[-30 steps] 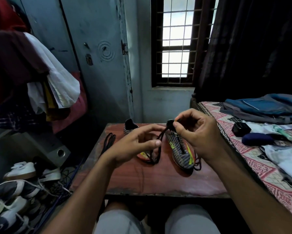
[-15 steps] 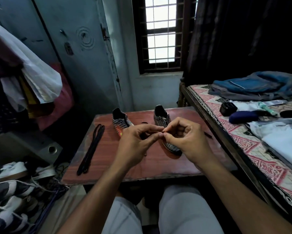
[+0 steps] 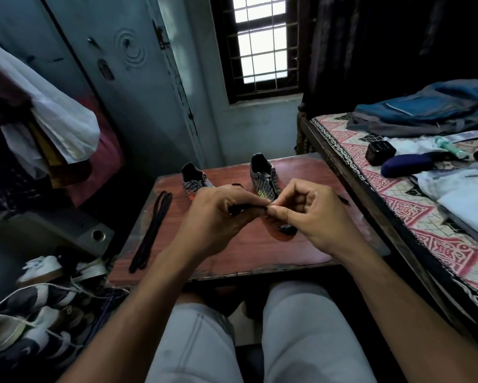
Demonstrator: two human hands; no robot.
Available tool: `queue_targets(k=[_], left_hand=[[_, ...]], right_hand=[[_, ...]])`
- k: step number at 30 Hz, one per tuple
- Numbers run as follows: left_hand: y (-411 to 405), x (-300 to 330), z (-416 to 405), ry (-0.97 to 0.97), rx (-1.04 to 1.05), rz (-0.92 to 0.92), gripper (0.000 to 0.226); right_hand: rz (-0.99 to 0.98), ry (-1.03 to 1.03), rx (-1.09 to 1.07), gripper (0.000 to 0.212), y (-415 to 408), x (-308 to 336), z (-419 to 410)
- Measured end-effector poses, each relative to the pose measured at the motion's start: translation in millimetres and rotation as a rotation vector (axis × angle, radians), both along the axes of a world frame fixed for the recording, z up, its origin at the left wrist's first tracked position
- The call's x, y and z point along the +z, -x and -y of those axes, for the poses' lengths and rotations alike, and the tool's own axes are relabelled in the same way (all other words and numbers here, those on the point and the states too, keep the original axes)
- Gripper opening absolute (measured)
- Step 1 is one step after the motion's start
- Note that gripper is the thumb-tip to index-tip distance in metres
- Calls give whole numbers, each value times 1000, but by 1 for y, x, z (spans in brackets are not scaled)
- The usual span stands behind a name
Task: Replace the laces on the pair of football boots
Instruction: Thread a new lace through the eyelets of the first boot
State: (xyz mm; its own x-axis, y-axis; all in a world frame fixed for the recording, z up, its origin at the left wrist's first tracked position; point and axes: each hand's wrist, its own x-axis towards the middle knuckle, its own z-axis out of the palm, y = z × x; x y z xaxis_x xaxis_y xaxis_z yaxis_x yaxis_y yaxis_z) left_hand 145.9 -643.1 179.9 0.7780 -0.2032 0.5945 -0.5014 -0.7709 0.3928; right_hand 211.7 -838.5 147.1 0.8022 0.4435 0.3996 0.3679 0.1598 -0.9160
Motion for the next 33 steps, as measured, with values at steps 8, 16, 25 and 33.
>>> queue_targets(k=[8,16,25,33], left_hand=[[-8,31,5,-327,-133,-134,14],[-16,49,19,-541,-210,-292,12],[-26,57,14,-517,-329,-413,11],[-33,1,-7,58,-383,-594,29]], right_hand=[[74,254,186,16,-4,-5,15],[70,461,403,23,-5,-16,19],[-25,431,492,37,6,-18,14],[-337,-171,776,42,27,4,19]])
